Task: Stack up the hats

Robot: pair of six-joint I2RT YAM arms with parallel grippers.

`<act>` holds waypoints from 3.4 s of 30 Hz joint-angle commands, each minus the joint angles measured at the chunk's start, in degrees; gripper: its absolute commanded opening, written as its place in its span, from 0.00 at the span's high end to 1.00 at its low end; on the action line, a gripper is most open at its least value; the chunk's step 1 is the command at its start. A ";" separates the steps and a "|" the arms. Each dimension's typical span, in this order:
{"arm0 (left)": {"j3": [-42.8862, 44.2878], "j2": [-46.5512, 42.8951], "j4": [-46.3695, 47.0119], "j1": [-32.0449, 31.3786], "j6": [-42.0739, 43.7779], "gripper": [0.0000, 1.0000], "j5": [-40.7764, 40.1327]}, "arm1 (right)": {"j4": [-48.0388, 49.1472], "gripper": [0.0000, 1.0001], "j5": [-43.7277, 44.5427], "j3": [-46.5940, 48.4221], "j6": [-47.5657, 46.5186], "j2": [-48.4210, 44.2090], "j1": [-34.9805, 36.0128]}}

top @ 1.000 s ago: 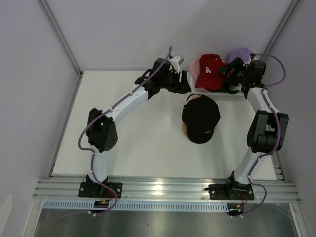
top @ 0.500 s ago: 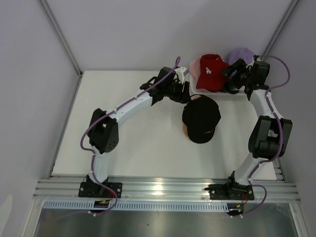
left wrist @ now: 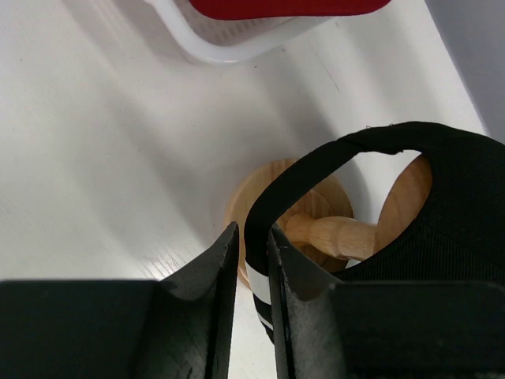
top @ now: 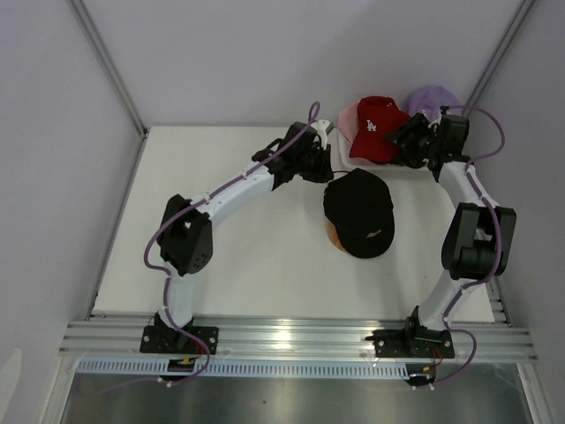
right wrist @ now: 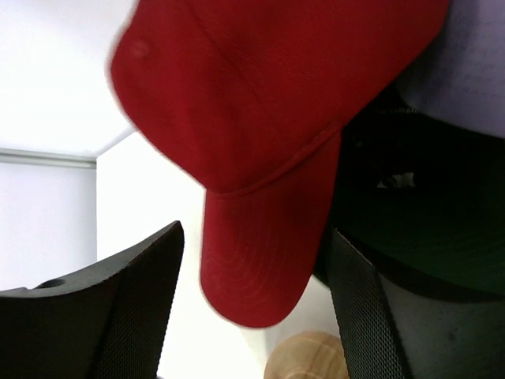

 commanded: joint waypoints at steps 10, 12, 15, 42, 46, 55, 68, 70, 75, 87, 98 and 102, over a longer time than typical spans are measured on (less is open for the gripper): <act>2.33 2.36 -7.41 -0.05 -7.71 0.84 -2.25 | 2.41 0.40 2.27 2.84 -1.08 3.94 0.70; 1.00 2.10 -6.96 0.04 -8.25 0.84 -0.76 | 4.42 0.46 2.18 2.84 -0.90 3.77 0.70; -0.75 1.75 -6.61 -0.05 -9.65 0.84 1.00 | 6.54 0.69 1.31 3.27 0.15 3.33 0.61; -6.20 -17.40 -1.25 7.94 -7.29 0.07 8.56 | 43.80 1.00 -33.67 33.42 42.06 13.00 3.42; -8.84 -23.82 1.38 11.46 -6.23 0.00 10.14 | 47.50 1.00 -39.03 30.27 45.94 9.84 5.09; -15.17 -33.58 14.47 20.51 -4.30 0.01 17.52 | 8.18 1.00 -44.66 19.97 11.37 -8.52 10.36; -8.83 -32.35 12.10 12.19 25.83 0.01 22.45 | -3.21 1.00 -44.93 12.77 4.55 -16.62 12.21; -9.46 -32.79 13.16 10.25 27.86 0.00 22.88 | -3.13 1.00 -44.84 12.77 4.55 -16.36 12.91; -10.17 -32.10 15.72 7.34 32.35 0.10 21.49 | -1.02 1.00 -45.54 12.94 6.04 -15.83 13.70; -2.69 -25.41 14.21 6.55 25.78 0.99 17.97 | 0.65 1.00 -46.42 12.86 6.66 -15.92 14.23; -7.35 -30.68 16.77 5.84 1.53 0.99 -4.35 | -6.64 0.32 -38.09 14.18 1.92 -16.88 14.14; -7.26 -32.18 15.89 3.56 -5.43 0.99 -9.09 | 0.46 0.01 -30.18 5.67 5.32 -22.50 14.32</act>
